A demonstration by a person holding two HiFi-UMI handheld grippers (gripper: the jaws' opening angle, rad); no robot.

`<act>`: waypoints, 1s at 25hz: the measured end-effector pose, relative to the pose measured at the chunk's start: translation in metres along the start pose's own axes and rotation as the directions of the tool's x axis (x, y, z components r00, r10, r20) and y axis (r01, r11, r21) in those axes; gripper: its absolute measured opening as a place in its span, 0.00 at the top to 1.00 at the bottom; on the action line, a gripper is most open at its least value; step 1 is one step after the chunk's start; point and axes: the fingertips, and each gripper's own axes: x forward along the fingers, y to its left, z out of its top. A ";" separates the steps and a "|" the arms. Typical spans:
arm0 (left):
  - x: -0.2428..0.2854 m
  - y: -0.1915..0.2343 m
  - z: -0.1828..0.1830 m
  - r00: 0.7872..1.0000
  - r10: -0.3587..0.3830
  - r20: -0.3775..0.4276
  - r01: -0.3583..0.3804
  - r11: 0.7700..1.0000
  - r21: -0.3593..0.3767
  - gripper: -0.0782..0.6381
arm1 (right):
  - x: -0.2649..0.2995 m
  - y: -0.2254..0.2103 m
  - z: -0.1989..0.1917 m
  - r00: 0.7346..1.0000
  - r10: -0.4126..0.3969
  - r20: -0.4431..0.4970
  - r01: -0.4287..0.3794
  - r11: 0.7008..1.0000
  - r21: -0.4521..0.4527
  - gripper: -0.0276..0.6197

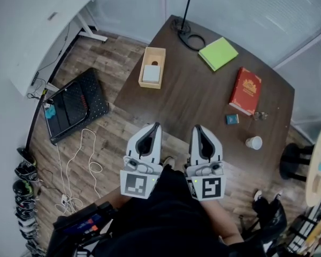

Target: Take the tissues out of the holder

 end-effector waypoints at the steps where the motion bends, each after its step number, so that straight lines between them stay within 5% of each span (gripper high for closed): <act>1: 0.005 0.008 -0.001 1.000 0.002 -0.001 -0.002 1.000 -0.006 0.89 | 0.009 0.000 -0.004 1.000 -0.006 -0.011 0.006 1.000 0.005 0.94; 17: 0.110 0.156 0.002 0.999 -0.051 -0.003 0.051 0.999 -0.008 0.89 | 0.170 0.014 -0.020 0.992 -0.114 -0.055 0.115 0.993 0.012 0.94; 21: 0.126 0.167 0.006 0.993 -0.119 0.005 0.118 0.988 0.098 0.89 | 0.197 0.021 -0.027 0.989 -0.128 -0.080 0.128 0.992 -0.004 0.94; 25: 0.140 0.186 0.001 0.989 -0.151 0.008 0.150 0.985 0.091 0.89 | 0.223 0.024 -0.035 0.983 -0.155 -0.097 0.154 0.988 -0.018 0.94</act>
